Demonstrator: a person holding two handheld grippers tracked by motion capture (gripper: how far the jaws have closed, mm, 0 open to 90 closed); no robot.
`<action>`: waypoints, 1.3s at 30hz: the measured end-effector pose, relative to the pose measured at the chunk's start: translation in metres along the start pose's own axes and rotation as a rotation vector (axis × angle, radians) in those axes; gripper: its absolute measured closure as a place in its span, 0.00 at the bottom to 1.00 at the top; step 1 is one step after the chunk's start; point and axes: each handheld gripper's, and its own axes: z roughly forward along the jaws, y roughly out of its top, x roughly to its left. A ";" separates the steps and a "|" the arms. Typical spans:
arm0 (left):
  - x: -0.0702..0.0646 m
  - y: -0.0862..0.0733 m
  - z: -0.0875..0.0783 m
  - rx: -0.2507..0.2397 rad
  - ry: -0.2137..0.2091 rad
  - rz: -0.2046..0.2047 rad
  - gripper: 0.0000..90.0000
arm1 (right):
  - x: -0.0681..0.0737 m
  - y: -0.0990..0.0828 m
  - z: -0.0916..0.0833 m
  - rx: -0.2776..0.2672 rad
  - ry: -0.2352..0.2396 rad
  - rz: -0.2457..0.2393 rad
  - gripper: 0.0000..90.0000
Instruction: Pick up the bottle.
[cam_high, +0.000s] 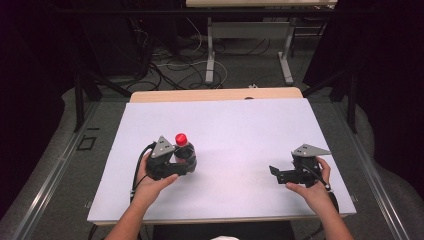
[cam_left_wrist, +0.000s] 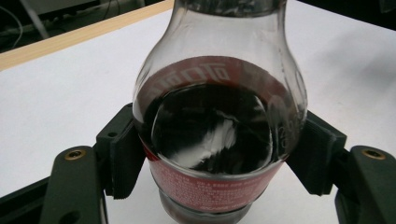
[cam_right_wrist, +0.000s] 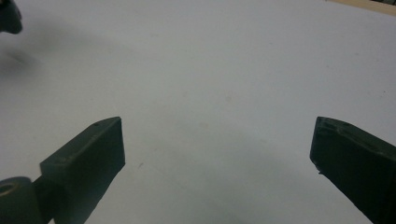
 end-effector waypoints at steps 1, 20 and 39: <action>-0.002 0.002 0.002 0.001 -0.006 0.005 0.33 | 0.002 0.002 -0.001 -0.004 0.007 -0.007 0.04; -0.042 0.024 0.040 0.026 -0.096 0.080 0.33 | 0.055 0.061 -0.007 -0.095 0.139 -0.114 0.15; -0.074 0.022 0.060 0.045 -0.171 0.103 0.33 | 0.101 0.094 -0.003 -0.138 0.257 -0.157 0.44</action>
